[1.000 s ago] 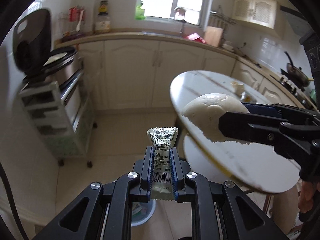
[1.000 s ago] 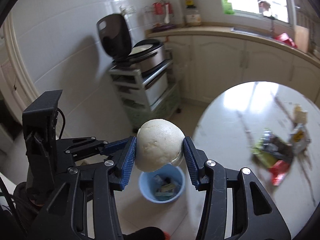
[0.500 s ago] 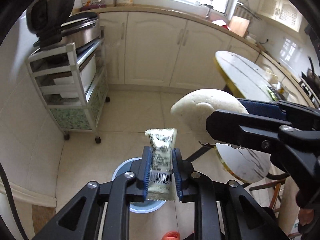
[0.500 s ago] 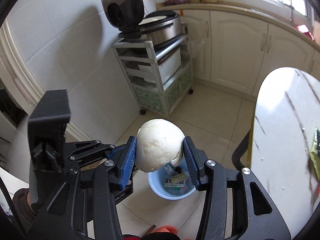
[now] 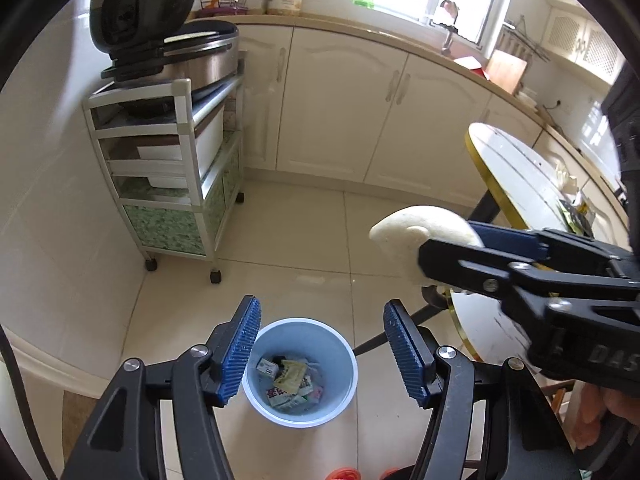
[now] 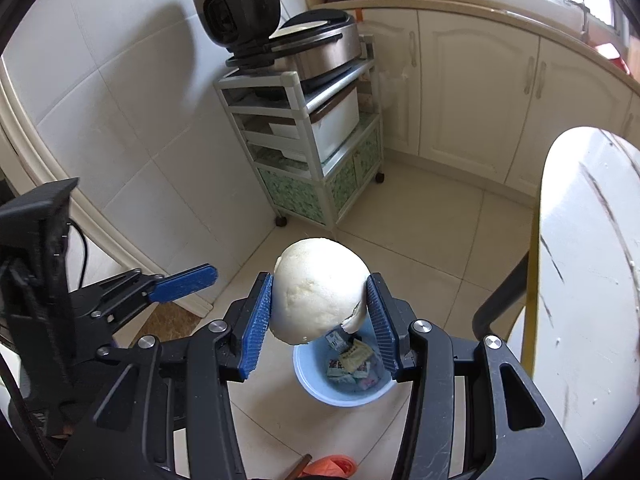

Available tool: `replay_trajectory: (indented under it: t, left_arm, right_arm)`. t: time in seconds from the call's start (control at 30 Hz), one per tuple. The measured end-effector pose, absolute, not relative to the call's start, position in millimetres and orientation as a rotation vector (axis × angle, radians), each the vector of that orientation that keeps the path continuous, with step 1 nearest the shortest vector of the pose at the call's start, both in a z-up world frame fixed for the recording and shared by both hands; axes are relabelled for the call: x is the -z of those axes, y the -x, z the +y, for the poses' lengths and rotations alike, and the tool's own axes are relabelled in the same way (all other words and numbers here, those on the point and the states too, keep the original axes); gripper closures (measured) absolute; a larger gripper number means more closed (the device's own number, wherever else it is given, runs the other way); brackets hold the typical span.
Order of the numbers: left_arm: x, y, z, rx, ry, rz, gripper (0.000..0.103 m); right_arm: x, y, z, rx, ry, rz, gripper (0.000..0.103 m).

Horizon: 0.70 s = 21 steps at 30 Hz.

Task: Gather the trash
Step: 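Carry the bun and sachet over the blue bin and open both grippers, then return both tools to the remaining trash on the table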

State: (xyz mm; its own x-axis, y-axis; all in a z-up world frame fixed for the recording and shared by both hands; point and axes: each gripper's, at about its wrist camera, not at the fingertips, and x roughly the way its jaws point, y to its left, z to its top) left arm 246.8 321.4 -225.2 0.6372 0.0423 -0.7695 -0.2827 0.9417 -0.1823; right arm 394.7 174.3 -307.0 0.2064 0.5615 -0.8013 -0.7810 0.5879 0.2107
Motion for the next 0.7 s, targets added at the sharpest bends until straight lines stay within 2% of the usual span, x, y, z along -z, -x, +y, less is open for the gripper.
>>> replay_trajectory:
  t: [0.33, 0.53, 0.7]
  left_arm:
    - [194.2, -222.3, 310.0, -0.192, 0.255, 0.801, 0.043]
    - [164.3, -216.8, 276.5, -0.144, 0.216, 0.736, 0.042]
    - [140.9, -228.4, 227.1, -0.058, 0.150, 0.695, 0.036]
  right_arm:
    - [288.1, -392.1, 163.0, -0.920, 0.218, 0.939, 0.047]
    - [244.5, -390.1, 115.3, -0.879, 0.170, 0.851, 0.040]
    - [210.7, -398.8, 55.0, -0.805, 0.132, 0.778, 0.034]
